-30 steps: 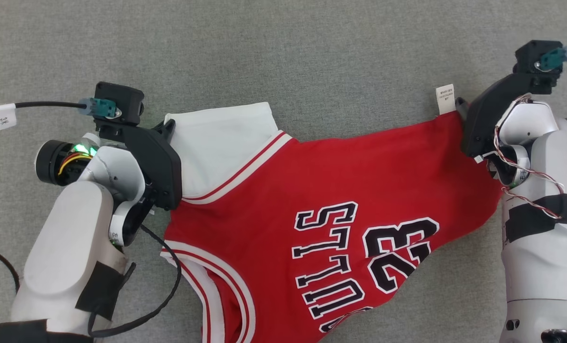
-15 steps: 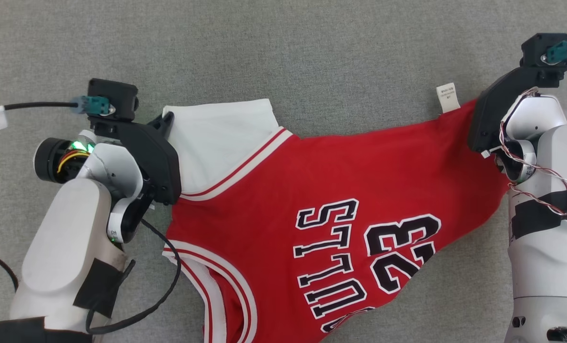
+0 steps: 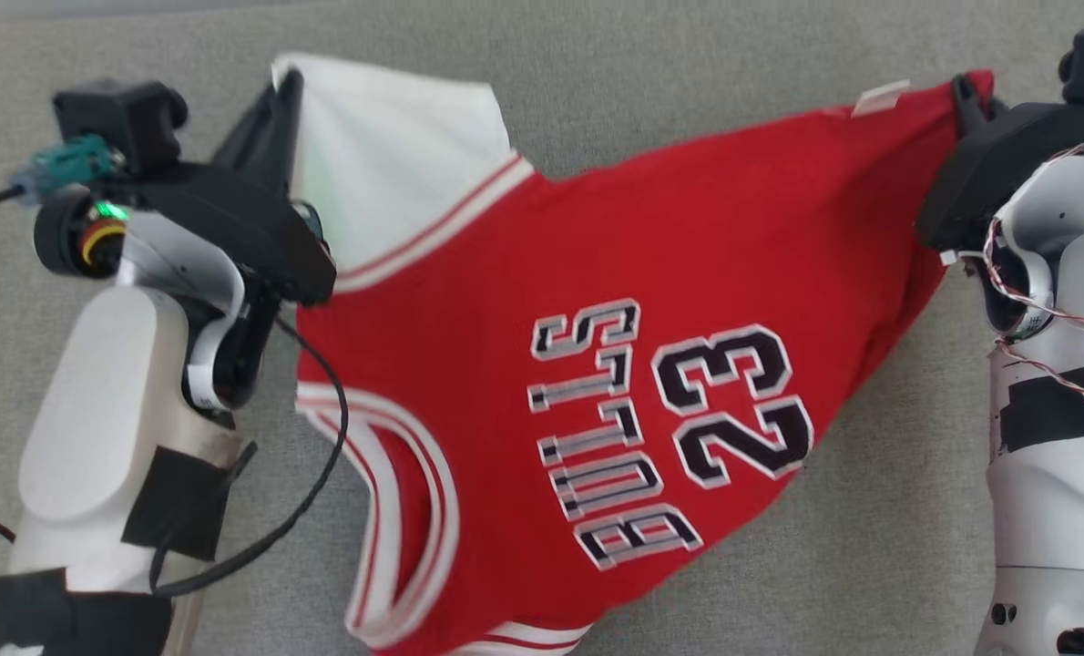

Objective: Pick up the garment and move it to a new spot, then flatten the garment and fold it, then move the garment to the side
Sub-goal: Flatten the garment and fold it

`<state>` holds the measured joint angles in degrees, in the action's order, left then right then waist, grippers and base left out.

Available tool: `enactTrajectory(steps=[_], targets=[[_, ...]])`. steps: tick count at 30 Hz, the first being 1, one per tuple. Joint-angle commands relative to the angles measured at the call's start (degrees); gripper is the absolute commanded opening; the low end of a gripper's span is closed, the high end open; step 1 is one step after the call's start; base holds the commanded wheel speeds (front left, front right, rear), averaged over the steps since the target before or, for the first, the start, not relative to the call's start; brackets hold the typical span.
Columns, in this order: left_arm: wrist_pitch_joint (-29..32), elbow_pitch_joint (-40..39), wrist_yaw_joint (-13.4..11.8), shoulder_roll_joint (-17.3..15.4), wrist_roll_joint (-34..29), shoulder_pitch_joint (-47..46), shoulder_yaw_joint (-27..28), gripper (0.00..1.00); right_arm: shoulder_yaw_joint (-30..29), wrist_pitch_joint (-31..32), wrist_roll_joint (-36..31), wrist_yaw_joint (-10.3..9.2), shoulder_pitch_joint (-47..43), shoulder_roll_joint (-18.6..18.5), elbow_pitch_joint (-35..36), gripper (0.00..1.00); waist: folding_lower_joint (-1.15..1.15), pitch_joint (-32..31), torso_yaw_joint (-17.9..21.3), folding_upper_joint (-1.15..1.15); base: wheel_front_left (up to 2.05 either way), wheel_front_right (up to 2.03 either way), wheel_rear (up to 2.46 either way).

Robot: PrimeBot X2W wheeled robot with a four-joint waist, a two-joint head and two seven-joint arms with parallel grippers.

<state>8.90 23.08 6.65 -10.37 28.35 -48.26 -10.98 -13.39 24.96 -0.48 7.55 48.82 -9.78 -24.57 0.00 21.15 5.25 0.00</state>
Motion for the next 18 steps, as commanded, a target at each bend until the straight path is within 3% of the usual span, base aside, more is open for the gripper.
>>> enactTrajectory(steps=[1, 18], targets=[[-1.47, -0.90, 0.45, -0.13, 0.95, -1.39, 0.07, 0.00, 0.40, -1.37, 0.60, -0.14, -0.48, -0.52, 0.99, 0.00, 0.00, -1.40, -0.19, 0.00, 0.00, 0.00, 0.00], [-13.92, -13.24, 0.86, -2.48, 5.82, -8.67, -1.24, 0.00, 2.05, -17.54, 3.82, -0.14, -1.84, -3.14, 12.83, 0.00, 0.00, -5.85, -0.45, 0.00, 0.00, 0.00, 0.00]])
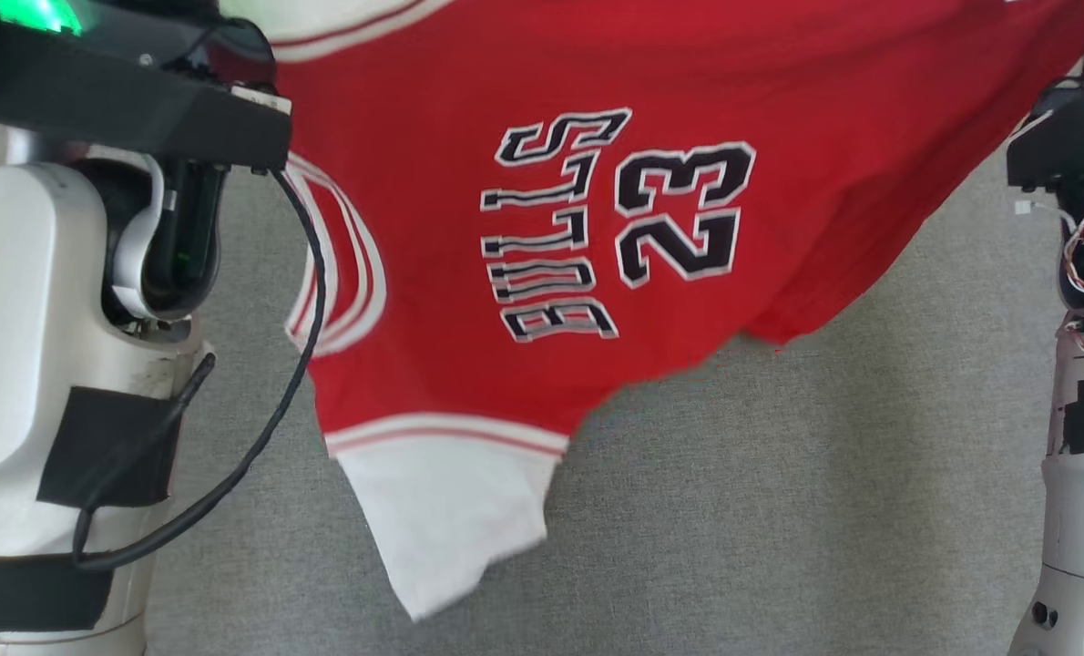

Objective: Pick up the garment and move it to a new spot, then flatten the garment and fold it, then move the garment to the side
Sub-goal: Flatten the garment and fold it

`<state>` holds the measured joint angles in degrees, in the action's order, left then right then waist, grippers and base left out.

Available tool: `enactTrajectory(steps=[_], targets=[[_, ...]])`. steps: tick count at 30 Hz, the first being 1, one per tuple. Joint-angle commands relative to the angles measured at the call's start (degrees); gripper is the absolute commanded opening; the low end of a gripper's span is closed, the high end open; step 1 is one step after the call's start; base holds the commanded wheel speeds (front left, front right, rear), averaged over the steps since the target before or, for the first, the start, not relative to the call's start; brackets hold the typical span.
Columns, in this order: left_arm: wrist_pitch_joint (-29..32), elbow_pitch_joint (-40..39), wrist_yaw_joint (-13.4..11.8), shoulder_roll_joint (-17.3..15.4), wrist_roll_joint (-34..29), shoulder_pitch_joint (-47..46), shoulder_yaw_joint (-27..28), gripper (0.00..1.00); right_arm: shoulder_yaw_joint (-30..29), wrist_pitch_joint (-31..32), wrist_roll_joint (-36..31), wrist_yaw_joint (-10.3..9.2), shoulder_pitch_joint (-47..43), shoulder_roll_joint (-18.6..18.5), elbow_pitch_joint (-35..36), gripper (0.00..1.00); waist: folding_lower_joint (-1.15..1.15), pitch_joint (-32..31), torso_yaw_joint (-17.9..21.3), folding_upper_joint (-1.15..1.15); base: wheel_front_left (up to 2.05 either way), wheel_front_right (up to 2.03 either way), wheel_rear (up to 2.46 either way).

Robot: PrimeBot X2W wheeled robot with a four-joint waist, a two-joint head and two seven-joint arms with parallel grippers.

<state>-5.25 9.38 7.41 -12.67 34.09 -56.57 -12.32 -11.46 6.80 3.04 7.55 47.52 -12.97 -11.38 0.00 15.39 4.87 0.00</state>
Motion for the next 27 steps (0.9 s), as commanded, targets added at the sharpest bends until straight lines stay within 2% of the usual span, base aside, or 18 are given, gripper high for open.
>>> enactTrajectory(steps=[1, 5, 10, 17, 27], targets=[[-0.51, -0.37, 0.10, -0.33, -0.12, -0.56, 0.16, 0.00, 0.24, -0.66, 0.38, -0.14, -0.65, -0.16, 0.39, 0.00, 0.00, -0.22, -0.11, 0.00, 0.00, 0.00, 0.00], [-1.94, -2.73, 0.10, -0.47, 0.14, -0.47, 0.30, 0.00, 0.66, -5.09, 0.22, -0.14, -1.11, -0.77, 3.14, 0.00, 0.00, -0.83, -0.16, 0.00, 0.00, 0.00, 0.00], [-1.67, -4.33, 0.10, -0.25, 1.09, 1.10, -0.06, 0.00, 0.76, -7.63, 0.17, -0.14, -2.56, -1.12, 5.60, 0.00, 0.00, -1.82, -0.25, 0.00, 0.00, 0.00, 0.00], [0.54, -5.29, 0.10, 0.17, 3.32, 5.03, -2.40, 0.00, -0.04, -4.67, 1.15, -0.14, -7.90, -0.23, 7.95, 0.00, 0.00, -3.64, -0.38, 0.00, 0.00, 0.00, 0.00], [3.23, -6.66, -0.14, -1.01, 6.01, 12.45, -4.32, 0.00, -2.80, 0.13, 2.50, -0.14, -18.87, 2.00, 12.84, 0.00, 0.00, -5.36, -0.50, 0.00, 0.00, 0.00, 0.00]])
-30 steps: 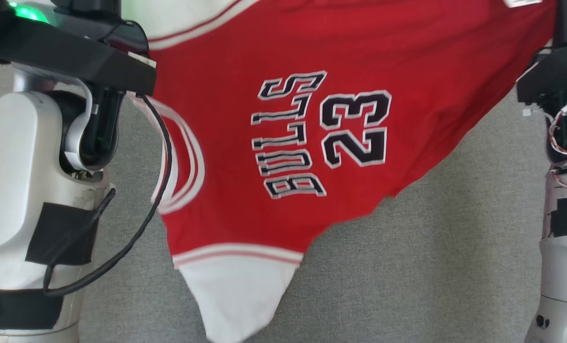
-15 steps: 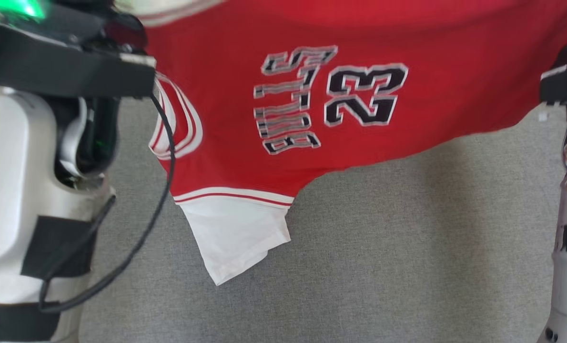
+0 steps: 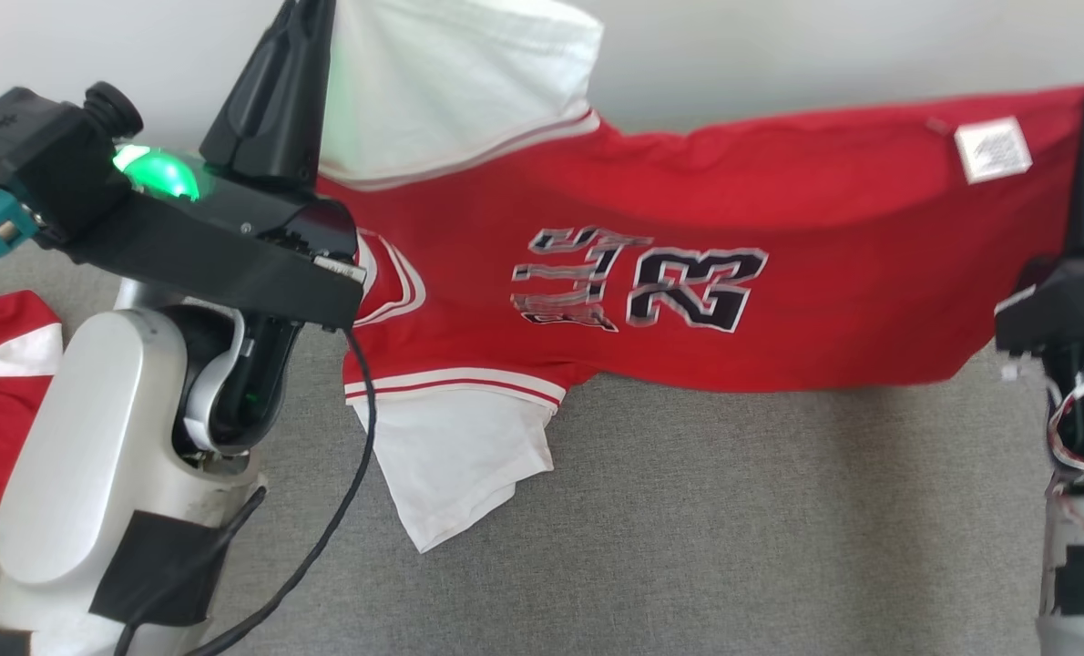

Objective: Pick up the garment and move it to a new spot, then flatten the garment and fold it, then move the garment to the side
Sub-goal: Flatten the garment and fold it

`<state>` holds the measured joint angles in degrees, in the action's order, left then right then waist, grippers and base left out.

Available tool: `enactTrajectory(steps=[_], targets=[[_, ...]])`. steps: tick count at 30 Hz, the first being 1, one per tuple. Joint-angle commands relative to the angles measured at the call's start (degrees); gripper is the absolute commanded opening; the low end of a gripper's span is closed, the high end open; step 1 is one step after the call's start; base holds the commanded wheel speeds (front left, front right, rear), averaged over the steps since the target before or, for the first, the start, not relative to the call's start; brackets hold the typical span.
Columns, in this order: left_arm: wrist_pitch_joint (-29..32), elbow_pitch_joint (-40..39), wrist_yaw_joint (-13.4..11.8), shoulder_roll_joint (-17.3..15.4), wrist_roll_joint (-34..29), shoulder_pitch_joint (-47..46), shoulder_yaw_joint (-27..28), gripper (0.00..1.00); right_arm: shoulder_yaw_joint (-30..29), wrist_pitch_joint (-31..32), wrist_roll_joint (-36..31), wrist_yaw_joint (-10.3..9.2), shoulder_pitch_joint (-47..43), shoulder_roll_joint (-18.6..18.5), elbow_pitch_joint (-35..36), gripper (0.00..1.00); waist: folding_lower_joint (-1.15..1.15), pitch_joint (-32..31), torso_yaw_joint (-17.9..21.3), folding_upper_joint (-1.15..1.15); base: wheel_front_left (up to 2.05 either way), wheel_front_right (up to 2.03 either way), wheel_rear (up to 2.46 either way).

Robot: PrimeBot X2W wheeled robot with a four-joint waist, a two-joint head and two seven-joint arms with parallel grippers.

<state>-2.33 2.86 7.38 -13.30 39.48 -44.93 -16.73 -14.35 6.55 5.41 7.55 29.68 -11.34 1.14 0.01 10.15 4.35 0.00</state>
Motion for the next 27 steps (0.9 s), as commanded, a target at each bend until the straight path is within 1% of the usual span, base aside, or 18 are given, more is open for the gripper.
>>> enactTrajectory(steps=[1, 6, 9, 14, 19, 23, 27], targets=[[0.53, -0.06, -0.21, -0.64, 0.70, 1.02, 0.15, 0.00, 0.21, 0.84, 0.22, -0.14, -1.61, 0.43, 0.63, 0.00, -0.01, -0.12, 0.05, 0.00, 0.00, 0.00, 0.00], [2.09, 2.12, -0.97, -1.48, 1.21, 1.08, 0.40, 0.00, 2.02, 2.97, 1.90, -0.14, -2.63, 0.63, -0.67, 0.00, -0.01, 0.87, 0.39, 0.00, 0.00, 0.00, 0.00], [2.71, 4.24, -0.87, -2.02, 1.00, -0.43, 0.10, 0.00, 3.30, 3.65, 3.03, -0.14, -0.79, 0.33, -2.40, 0.00, -0.01, 2.42, 0.66, 0.00, 0.00, 0.00, 0.00], [1.38, 7.16, -0.46, -2.66, -0.15, -3.51, -0.44, 0.00, 5.32, 2.92, 3.81, -0.14, 3.22, -0.22, -5.60, 0.00, -0.01, 5.03, 1.08, 0.00, 0.00, 0.00, 0.00], [-4.24, 10.55, -0.09, -3.63, -3.53, -9.70, -2.11, 0.00, 7.39, 0.11, 3.45, -0.14, 10.20, -0.36, -10.44, 0.00, -0.01, 8.02, 1.65, 0.00, 0.00, 0.00, 0.00], [-9.72, 13.59, 0.17, -4.47, -6.87, -15.42, -4.17, 0.00, 8.80, -3.99, 2.46, -0.14, 16.17, -0.07, -14.32, 0.00, -0.01, 9.80, 2.34, 0.00, 0.00, 0.00, 0.00], [-12.29, 14.87, 0.10, -5.40, -10.05, -21.16, -6.17, 0.00, 9.43, -8.62, 1.21, -0.14, 21.19, 0.31, -18.17, 0.00, -0.01, 11.11, 3.07, 0.00, 0.00, 0.00, 0.00]])
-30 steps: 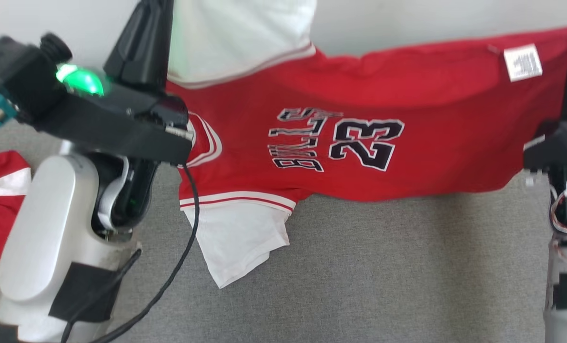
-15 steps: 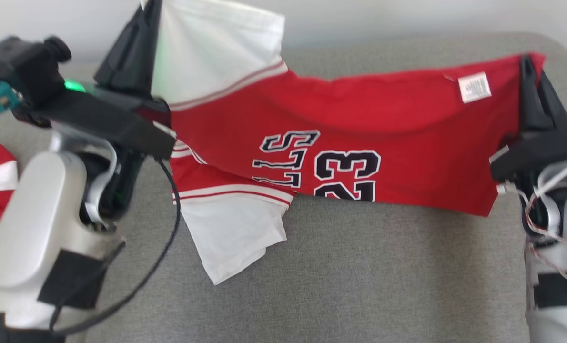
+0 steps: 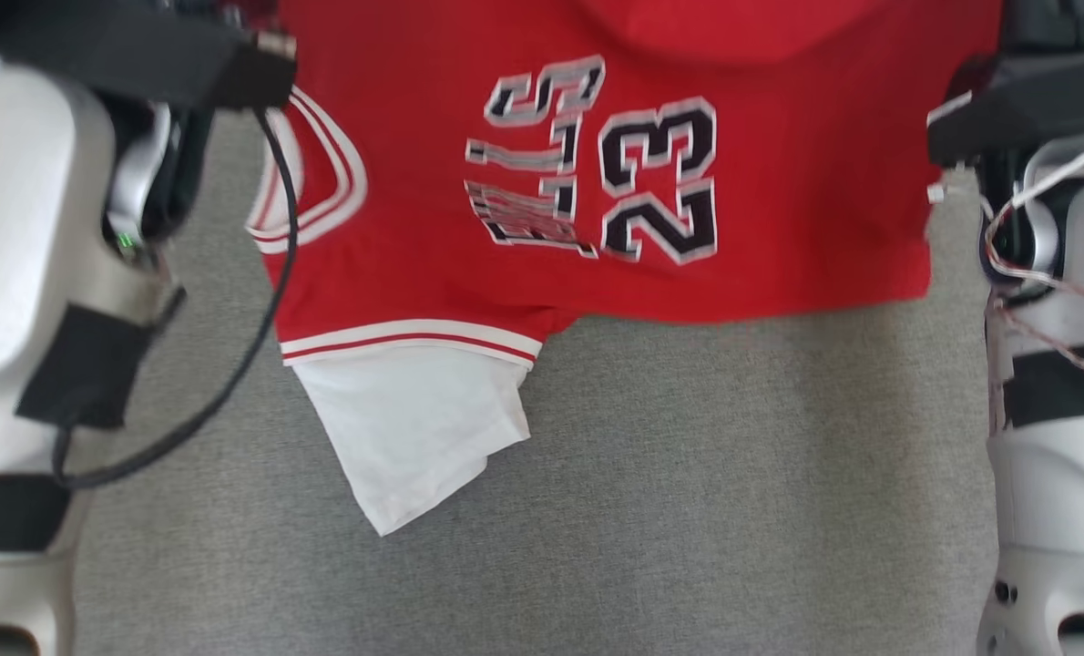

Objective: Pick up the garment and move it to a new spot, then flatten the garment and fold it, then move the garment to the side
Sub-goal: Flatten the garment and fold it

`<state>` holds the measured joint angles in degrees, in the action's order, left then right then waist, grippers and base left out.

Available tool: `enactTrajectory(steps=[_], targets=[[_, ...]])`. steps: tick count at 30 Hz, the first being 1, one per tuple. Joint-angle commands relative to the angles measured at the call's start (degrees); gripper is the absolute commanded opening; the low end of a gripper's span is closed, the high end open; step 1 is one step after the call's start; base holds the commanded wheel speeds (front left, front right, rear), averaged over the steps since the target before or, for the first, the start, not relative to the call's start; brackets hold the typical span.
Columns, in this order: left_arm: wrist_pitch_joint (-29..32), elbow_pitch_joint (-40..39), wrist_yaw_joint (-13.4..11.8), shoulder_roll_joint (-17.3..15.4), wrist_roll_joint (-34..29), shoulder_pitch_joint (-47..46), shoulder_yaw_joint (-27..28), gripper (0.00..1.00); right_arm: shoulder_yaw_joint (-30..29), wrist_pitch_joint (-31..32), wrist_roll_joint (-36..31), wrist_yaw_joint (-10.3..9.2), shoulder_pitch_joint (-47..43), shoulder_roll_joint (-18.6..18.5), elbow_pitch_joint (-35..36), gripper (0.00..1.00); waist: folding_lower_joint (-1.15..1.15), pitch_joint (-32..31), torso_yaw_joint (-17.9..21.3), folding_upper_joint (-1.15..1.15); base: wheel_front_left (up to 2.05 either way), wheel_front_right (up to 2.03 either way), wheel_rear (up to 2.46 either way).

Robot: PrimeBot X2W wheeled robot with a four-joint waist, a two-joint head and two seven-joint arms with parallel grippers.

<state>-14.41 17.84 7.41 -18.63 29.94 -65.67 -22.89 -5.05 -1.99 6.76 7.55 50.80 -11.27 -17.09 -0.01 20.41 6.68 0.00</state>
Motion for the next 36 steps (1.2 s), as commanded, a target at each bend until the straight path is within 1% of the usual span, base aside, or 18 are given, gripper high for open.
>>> enactTrajectory(steps=[1, 3, 7, 9, 10, 11, 15, 17, 21, 25, 28, 29, 33, 36], targets=[[-0.51, -0.33, 0.08, -0.31, -1.38, -1.81, -0.32, 0.00, 0.13, -1.42, -0.31, -0.14, 1.14, 0.55, -0.71, 0.00, 0.01, 1.14, 0.92, 0.00, 0.00, 0.00, 0.00], [-0.77, -1.25, 0.09, -0.41, -2.55, -4.12, -0.50, 0.00, 0.19, -4.00, -1.05, -0.14, 3.12, 0.57, -2.35, 0.00, 0.01, 1.54, 1.13, 0.00, 0.00, 0.00, 0.00], [-0.76, -7.15, 0.08, 0.63, -5.29, -6.88, 1.35, 0.00, 0.45, -8.75, -2.29, -0.14, 5.52, 1.35, -4.36, 0.00, 0.01, 2.18, 1.49, 0.00, 0.00, 0.00, 0.00], [-0.78, -10.47, 0.03, 1.17, -6.03, -7.27, 1.84, 0.00, 0.41, -10.32, -2.96, -0.14, 6.18, 1.15, -4.48, 0.00, 0.01, 2.32, 1.48, 0.00, 0.00, 0.00, 0.00], [-0.78, -13.07, 0.02, 1.57, -5.81, -6.52, 1.81, 0.00, 0.19, -11.31, -3.34, -0.14, 6.47, 1.02, -4.58, 0.00, 0.01, 2.33, 1.26, 0.00, 0.00, 0.00, 0.00], [-0.79, -13.98, 0.02, 1.73, -5.50, -5.98, 1.58, 0.00, 0.05, -11.64, -3.40, -0.14, 6.42, 0.83, -4.72, 0.00, 0.01, 2.28, 1.07, 0.00, 0.00, 0.00, 0.00], [-0.79, -14.63, 0.02, 1.68, -2.30, -1.58, -0.55, 0.00, -0.37, -11.53, -3.08, -0.14, 4.02, -0.19, -5.38, 0.00, 0.01, 1.19, -0.10, 0.00, 0.00, 0.00, 0.00], [-0.80, -15.30, 0.02, 1.67, -0.38, 1.51, -1.12, 0.00, -0.62, -10.81, -2.48, -0.14, 2.36, -0.98, -4.58, 0.00, 0.01, 0.24, -0.93, 0.00, 0.00, 0.00, 0.00], [-0.80, -18.05, 0.02, 3.04, 4.33, 10.76, 0.16, 0.00, -2.32, -8.56, -0.69, -0.14, -4.16, -2.62, 0.37, 0.00, 0.01, -2.24, -2.64, 0.00, 0.00, 0.00, 0.00], [-0.80, -22.44, 0.03, 4.12, 8.41, 21.44, 1.40, 0.00, -5.18, -4.14, 1.67, -0.14, -12.75, -2.46, 8.50, 0.00, 0.01, -4.78, -4.25, 0.00, 0.00, 0.00, 0.00], [-0.66, -25.70, 0.03, 3.62, 11.33, 29.10, -0.08, 0.00, -7.87, 0.62, 2.98, -0.14, -20.26, -1.08, 15.17, 0.00, 0.01, -6.48, -5.23, 0.00, 0.00, 0.00, 0.00], [-0.66, -25.70, 0.03, 3.62, 11.33, 29.10, -0.08, 0.00, -7.87, 0.62, 2.98, -0.14, -20.26, -1.08, 15.17, 0.00, 0.01, -6.48, -5.23, 0.00, 0.00, 0.00, 0.00], [0.20, -29.54, -0.98, 2.74, 14.62, 38.51, -0.71, 0.00, -11.37, 6.44, 3.99, -0.14, -29.64, 2.43, 23.42, 0.00, 0.01, -7.87, -5.98, 0.00, 0.00, 0.00, 0.00], [0.80, -31.37, -2.09, 2.41, 17.23, 45.26, -0.99, 0.00, -14.41, 9.51, 4.17, -0.14, -35.58, 5.15, 27.51, 0.00, 0.01, -8.64, -6.45, 0.00, 0.00, 0.00, 0.00]])
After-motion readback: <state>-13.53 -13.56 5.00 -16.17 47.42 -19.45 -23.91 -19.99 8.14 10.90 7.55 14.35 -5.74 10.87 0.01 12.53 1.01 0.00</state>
